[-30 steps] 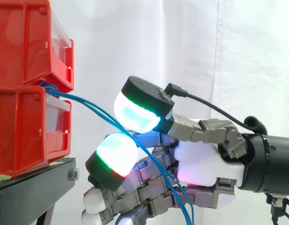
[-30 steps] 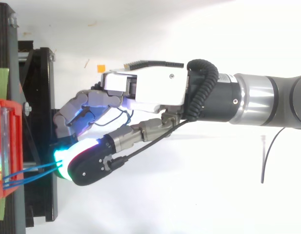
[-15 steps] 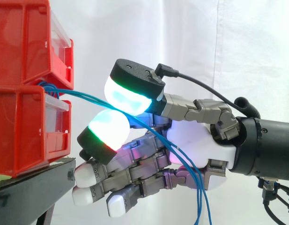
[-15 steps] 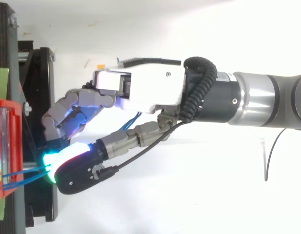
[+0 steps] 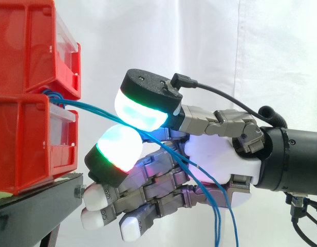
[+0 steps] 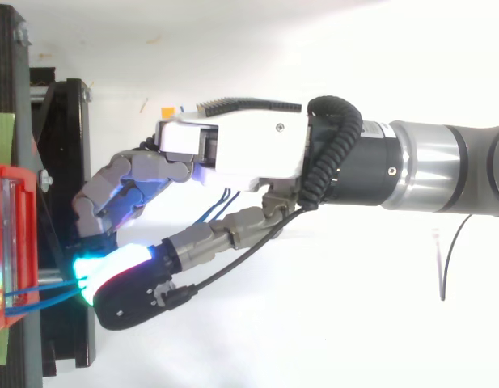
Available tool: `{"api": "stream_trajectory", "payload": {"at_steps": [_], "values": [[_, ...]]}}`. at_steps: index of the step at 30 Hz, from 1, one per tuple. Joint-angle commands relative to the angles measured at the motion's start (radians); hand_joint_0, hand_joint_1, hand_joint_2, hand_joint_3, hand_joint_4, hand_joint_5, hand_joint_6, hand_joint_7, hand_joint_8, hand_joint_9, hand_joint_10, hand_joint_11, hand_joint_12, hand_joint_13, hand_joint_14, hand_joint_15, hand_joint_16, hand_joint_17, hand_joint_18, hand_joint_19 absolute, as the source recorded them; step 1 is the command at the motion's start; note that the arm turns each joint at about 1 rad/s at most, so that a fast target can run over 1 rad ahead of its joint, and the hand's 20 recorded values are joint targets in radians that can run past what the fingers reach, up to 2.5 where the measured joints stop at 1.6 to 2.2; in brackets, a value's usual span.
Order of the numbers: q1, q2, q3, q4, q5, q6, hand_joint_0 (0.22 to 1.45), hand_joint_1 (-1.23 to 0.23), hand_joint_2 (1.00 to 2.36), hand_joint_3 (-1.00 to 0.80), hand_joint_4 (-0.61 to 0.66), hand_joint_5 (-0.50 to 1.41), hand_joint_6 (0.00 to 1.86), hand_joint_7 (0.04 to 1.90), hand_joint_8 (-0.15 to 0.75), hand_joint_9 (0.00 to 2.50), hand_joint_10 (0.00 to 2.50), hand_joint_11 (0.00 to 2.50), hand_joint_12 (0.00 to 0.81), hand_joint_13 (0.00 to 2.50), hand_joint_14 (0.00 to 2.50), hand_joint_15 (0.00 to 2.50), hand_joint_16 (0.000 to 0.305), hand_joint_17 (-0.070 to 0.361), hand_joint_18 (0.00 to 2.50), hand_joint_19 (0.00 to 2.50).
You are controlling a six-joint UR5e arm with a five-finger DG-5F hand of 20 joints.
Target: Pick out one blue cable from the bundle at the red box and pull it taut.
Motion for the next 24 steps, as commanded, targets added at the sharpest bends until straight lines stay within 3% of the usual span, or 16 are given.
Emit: {"api": "stream_trajectory", "payload": {"at_steps": [1,11,16,18,24], "values": [[0.000,0.003,0.000,-0.022,0.000,0.000,0.68,-0.80,1.01,-0.28,0.15,-0.18,0.88,0.83,0.314,0.73,0.01,0.33,0.436,0.59,0.01,0.33,0.062,0.139,0.62,0.62],[0.000,0.003,0.000,-0.053,-0.005,-0.005,0.77,-0.85,1.00,-0.50,0.08,-0.18,0.91,0.79,0.309,0.74,0.01,0.34,0.435,0.64,0.01,0.33,0.060,0.136,0.66,0.58],[0.000,0.004,-0.002,-0.073,-0.005,-0.005,0.77,-0.86,1.00,-0.50,0.11,-0.18,0.93,0.77,0.307,0.76,0.01,0.34,0.433,0.67,0.01,0.35,0.060,0.135,0.69,0.58],[0.000,0.004,0.000,-0.075,-0.005,-0.005,0.71,-0.83,1.00,-0.50,0.17,-0.18,0.92,0.79,0.311,0.78,0.01,0.33,0.435,0.68,0.01,0.35,0.060,0.135,0.70,0.60],[0.000,0.010,0.000,-0.078,-0.005,-0.005,0.58,-0.75,1.00,-0.50,0.20,-0.18,0.90,0.77,0.316,0.81,0.01,0.35,0.443,0.70,0.01,0.36,0.061,0.137,0.72,0.63]]}}
